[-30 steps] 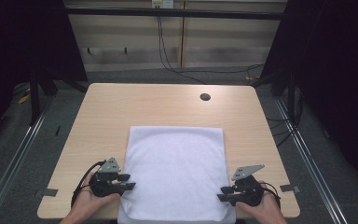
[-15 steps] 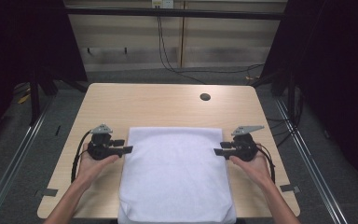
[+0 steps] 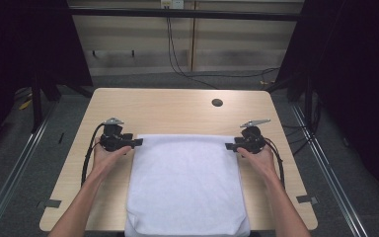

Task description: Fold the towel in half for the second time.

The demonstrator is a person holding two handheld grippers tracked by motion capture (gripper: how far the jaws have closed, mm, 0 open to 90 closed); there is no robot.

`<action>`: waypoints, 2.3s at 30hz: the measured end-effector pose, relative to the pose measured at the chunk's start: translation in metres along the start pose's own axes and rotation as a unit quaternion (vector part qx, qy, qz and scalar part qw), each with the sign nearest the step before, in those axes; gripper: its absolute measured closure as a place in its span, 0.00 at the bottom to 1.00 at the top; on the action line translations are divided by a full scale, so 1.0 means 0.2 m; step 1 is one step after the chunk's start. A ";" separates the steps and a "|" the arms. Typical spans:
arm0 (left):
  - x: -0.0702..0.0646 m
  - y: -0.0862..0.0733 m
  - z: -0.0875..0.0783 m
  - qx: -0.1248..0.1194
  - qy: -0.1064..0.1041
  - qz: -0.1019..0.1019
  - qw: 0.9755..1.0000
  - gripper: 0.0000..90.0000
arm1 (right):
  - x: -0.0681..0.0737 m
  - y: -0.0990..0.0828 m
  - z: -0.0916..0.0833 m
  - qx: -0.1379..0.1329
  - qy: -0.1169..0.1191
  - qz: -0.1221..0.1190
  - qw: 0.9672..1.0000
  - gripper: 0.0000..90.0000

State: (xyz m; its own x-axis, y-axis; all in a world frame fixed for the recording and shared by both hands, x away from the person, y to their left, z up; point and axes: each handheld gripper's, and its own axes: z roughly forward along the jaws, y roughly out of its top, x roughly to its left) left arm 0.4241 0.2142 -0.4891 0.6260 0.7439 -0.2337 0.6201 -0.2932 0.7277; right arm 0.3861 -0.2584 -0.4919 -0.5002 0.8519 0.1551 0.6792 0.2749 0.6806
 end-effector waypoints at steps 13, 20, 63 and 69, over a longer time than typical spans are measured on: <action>0.03 -0.02 0.08 0.024 0.015 0.019 0.999 0.48 | -0.12 0.03 0.07 0.004 0.013 0.039 0.999 0.51; 0.03 -0.04 0.08 0.015 -0.010 0.030 0.999 0.68 | -0.10 0.04 0.10 -0.002 0.028 0.032 0.999 0.66; 0.02 0.31 -0.09 -0.076 -0.012 0.009 0.997 0.95 | -0.10 0.36 -0.13 -0.071 0.001 0.012 0.997 0.90; 0.00 0.39 -0.13 -0.091 -0.015 0.025 0.995 0.95 | -0.10 0.39 -0.19 -0.091 -0.003 0.018 0.996 0.90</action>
State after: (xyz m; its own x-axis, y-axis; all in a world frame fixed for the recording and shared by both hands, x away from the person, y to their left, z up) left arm 0.4596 0.2071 -0.4147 0.6692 0.7124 -0.2112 0.4936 -0.2137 0.8431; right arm 0.4286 -0.2708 -0.4152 -0.4737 0.8624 0.1787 0.5884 0.1590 0.7928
